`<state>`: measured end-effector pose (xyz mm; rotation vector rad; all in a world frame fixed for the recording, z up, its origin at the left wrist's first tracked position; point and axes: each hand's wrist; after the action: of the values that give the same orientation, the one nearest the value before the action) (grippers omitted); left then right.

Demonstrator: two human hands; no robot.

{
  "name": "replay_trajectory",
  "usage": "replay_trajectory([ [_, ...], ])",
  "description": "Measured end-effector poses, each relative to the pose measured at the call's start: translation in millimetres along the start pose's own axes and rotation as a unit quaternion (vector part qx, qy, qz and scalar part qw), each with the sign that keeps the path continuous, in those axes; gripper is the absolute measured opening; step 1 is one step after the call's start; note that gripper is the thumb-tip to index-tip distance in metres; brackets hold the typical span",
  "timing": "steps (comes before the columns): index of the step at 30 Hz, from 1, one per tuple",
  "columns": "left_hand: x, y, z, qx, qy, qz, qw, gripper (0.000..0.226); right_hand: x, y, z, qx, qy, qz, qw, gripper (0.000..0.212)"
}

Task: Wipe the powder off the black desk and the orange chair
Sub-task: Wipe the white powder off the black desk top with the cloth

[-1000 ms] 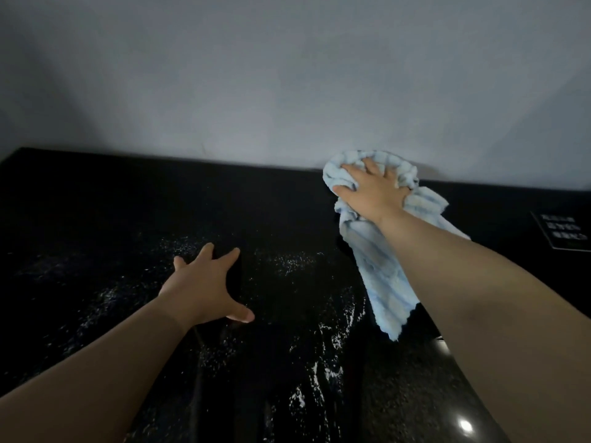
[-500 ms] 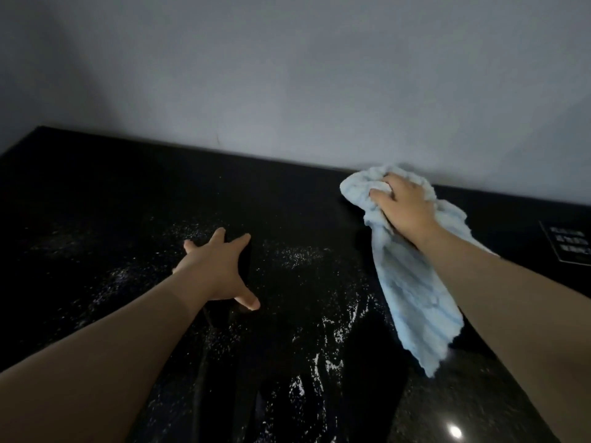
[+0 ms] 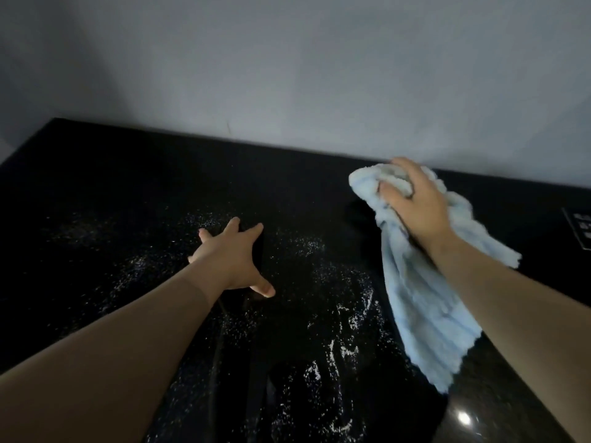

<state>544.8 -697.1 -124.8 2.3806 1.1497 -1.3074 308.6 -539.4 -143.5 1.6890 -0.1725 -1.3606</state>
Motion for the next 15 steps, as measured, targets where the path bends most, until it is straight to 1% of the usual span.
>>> replay_trajectory([
  [1, 0.2, 0.2, 0.0, 0.0, 0.001, 0.0, 1.0, 0.123, 0.6, -4.6, 8.0, 0.011, 0.013, -0.101, 0.995, 0.041],
  [2, 0.5, 0.5, 0.5, 0.001, 0.001, 0.001, 1.0, 0.123, 4.0, -7.2, 11.4, 0.003, 0.025, -0.175, 0.984, 0.042],
  [3, 0.7, 0.7, 1.0, 0.001, 0.001, 0.003, 1.0, 0.123, 9.8, -8.3, 11.0, -0.012, 0.032, -0.213, 0.976, 0.042],
  [4, 1.2, 0.7, 1.2, 0.0, 0.001, 0.006, 1.0, 0.123, 14.7, -6.6, 7.2, -0.032, 0.034, -0.223, 0.974, 0.041],
  [8, 1.4, 1.6, 1.9, -0.001, 0.004, 0.007, 1.0, 0.122, 21.1, 2.9, -25.8, -0.149, 0.036, -0.115, 0.981, 0.043],
  [10, 1.7, 2.9, 2.8, 0.001, 0.005, 0.006, 1.0, 0.123, 25.6, 4.5, -42.9, -0.182, 0.043, -0.062, 0.98, 0.034],
  [12, 2.5, 3.4, 3.6, 0.002, 0.004, 0.008, 1.0, 0.123, 26.2, 5.3, -44.8, -0.161, 0.088, -0.012, 0.983, 0.025],
  [13, 2.9, 3.4, 3.8, 0.001, 0.005, 0.01, 1.0, 0.123, 23.1, 3.9, -38.9, -0.14, 0.112, 0.012, 0.984, 0.024],
  [14, 3.2, 3.4, 4.0, 0.0, 0.005, 0.009, 1.0, 0.123, 19.6, 2.4, -30.7, -0.123, 0.103, 0.021, 0.987, 0.025],
  [15, 3.3, 3.7, 4.4, 0.0, 0.005, 0.008, 1.0, 0.123, 14.8, 0.4, -22.3, -0.102, 0.072, 0.011, 0.992, 0.026],
])
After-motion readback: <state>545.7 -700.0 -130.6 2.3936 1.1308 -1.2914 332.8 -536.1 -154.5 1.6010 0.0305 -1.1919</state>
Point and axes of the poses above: each hand's wrist, its own z-axis towards the middle knuckle, its own x-axis out of the palm, y = z × x, and after that the axes turned 6 degrees about x, right-handed
